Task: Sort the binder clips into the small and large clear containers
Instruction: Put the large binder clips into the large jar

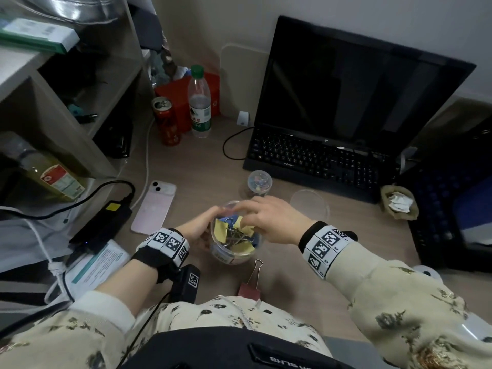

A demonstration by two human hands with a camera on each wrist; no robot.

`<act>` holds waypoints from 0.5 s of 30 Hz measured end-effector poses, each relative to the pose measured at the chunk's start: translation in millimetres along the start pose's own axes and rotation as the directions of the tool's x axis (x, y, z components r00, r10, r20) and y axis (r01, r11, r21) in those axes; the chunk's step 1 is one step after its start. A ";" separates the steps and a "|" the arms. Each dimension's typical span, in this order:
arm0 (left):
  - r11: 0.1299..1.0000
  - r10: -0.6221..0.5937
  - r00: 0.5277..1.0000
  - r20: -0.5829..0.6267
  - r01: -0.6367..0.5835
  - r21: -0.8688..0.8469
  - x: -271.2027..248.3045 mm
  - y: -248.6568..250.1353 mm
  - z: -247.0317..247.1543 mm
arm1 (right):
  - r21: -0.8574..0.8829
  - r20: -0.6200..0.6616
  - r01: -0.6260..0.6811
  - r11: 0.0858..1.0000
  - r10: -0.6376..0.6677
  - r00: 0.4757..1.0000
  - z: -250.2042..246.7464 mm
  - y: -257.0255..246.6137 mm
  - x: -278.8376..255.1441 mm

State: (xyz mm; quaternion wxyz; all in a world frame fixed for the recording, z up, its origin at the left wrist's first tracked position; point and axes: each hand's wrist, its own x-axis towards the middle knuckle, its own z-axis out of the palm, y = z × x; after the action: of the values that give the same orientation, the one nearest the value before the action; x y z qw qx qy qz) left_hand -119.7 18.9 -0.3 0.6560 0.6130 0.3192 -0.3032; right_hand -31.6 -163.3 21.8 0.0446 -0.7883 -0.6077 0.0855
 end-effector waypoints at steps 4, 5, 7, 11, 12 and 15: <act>1.000 0.018 0.999 -0.032 -0.019 -0.018 -2.6 -1.3 -4.8 | 0.029 -0.198 -0.130 0.991 0.133 0.971 0.8 12.8 -10.7; 1.000 0.025 0.999 -0.045 -0.026 -0.017 -2.7 -1.4 -6.1 | 0.059 -0.239 -0.202 0.978 0.210 0.948 4.1 18.7 -14.1; 0.999 0.027 0.997 -0.065 -0.028 -0.019 -2.7 -0.3 -7.9 | 0.177 -0.244 -0.392 0.903 0.426 0.871 14.7 32.6 -21.3; 0.998 0.026 0.995 -0.101 -0.032 -0.059 -3.6 1.7 -7.1 | 0.229 0.146 -0.705 0.672 0.692 0.707 31.5 41.6 -33.6; 0.998 0.021 0.995 -0.100 -0.027 -0.063 -3.8 2.0 -7.1 | 0.188 0.226 -0.738 0.648 0.702 0.675 35.8 40.0 -36.0; 0.998 0.009 0.995 -0.096 -0.015 -0.069 -0.2 0.7 -8.3 | 0.108 0.350 -0.740 0.664 0.671 0.653 48.9 36.4 -38.5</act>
State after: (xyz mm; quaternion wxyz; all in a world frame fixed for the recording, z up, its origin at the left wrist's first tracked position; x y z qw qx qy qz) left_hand -119.7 27.2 -0.1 0.6627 0.6055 0.3569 -0.2583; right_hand -15.8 -211.5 -29.4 0.0164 -0.9307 -0.2348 0.2799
